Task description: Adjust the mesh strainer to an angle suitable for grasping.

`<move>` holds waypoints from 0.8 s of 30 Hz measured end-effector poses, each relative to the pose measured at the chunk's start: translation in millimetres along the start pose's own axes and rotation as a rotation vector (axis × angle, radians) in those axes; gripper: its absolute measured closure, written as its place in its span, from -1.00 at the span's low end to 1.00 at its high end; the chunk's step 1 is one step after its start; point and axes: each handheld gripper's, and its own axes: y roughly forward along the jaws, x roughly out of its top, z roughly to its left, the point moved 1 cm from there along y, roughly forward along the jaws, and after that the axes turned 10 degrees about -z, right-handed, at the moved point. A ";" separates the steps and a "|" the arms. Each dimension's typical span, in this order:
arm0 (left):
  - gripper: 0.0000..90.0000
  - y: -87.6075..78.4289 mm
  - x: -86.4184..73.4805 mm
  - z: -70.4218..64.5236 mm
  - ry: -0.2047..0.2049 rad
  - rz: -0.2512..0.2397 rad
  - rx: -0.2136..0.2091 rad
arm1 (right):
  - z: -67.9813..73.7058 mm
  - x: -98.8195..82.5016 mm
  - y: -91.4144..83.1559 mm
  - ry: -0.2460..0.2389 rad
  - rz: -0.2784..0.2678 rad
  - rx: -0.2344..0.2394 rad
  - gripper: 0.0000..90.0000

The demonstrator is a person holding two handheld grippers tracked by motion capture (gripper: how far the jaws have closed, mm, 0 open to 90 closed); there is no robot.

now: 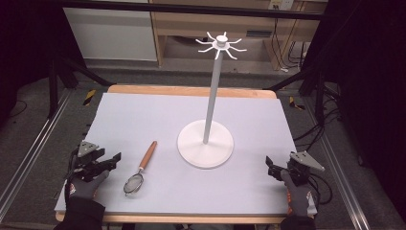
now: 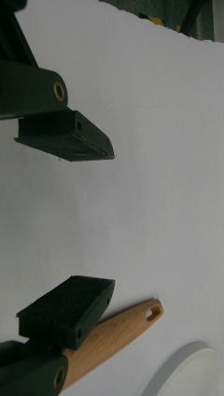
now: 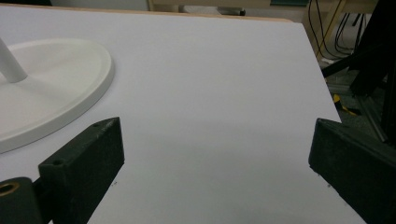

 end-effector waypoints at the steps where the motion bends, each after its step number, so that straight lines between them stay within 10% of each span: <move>1: -0.31 -0.9 0.9 -1.4 0.000 0.000 -0.006 | 1.3 -0.5 0.7 -0.008 0.002 0.008 -0.92; 24: -0.16 -8.5 31.4 -43.1 0.045 0.032 -0.134 | 7.8 1.7 0.9 -0.023 0.011 0.064 -0.91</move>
